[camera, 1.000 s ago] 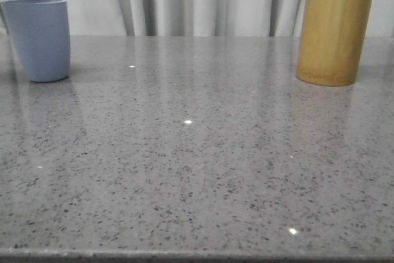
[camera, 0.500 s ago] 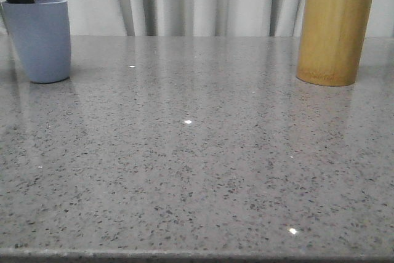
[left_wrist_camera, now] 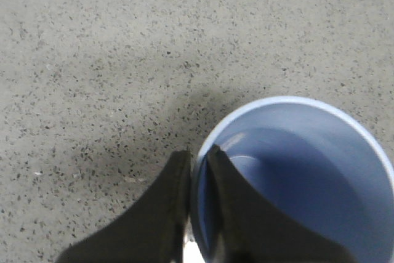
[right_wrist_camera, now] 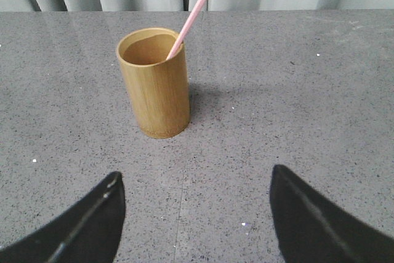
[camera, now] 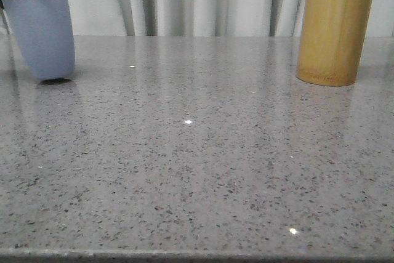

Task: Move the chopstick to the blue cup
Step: 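Grasp the light blue cup rim with the left gripper, then slide the blue cup toward the table center with the left gripper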

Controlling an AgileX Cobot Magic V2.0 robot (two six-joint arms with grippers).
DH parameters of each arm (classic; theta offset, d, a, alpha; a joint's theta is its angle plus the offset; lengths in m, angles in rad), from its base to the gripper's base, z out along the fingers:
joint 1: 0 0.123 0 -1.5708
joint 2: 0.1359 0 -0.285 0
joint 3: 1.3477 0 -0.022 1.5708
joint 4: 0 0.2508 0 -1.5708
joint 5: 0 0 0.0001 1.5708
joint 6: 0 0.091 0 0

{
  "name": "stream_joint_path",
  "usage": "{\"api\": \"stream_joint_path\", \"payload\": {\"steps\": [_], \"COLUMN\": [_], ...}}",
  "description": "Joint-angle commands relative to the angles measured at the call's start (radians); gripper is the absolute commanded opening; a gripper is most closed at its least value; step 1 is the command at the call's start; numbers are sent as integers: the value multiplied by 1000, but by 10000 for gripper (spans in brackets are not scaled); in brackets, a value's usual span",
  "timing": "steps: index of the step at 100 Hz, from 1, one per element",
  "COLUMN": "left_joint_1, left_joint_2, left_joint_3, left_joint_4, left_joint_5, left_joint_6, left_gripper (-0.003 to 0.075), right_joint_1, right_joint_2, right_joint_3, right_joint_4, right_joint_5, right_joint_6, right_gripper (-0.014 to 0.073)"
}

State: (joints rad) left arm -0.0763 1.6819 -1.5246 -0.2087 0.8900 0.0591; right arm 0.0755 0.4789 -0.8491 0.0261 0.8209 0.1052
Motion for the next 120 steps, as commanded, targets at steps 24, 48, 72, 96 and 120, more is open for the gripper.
{"api": "stream_joint_path", "payload": {"steps": [24,48,72,96,120], "left_joint_1": [-87,-269,-376,-402,-406], "left_joint_2": [-45,-30,21,72,111], "left_joint_3": [-215,-274,-274,-277,-277], "left_joint_4": [-44,-21,-8,1,1], "left_joint_5": [87,78,26,4,0], "left_joint_6": [12,15,15,3,3], "left_gripper": [-19,-19,-19,-19,-19], "right_joint_1": [2,2,2,2,2], "right_joint_2": [17,17,17,17,17], "right_joint_3": [-31,-31,-31,-31,-31], "right_joint_4": [0,0,0,0,0], "right_joint_5": [-73,-84,-79,-73,-73], "right_joint_6": [-1,-1,-1,-1,-1], "right_gripper": [508,508,508,508,508]}}
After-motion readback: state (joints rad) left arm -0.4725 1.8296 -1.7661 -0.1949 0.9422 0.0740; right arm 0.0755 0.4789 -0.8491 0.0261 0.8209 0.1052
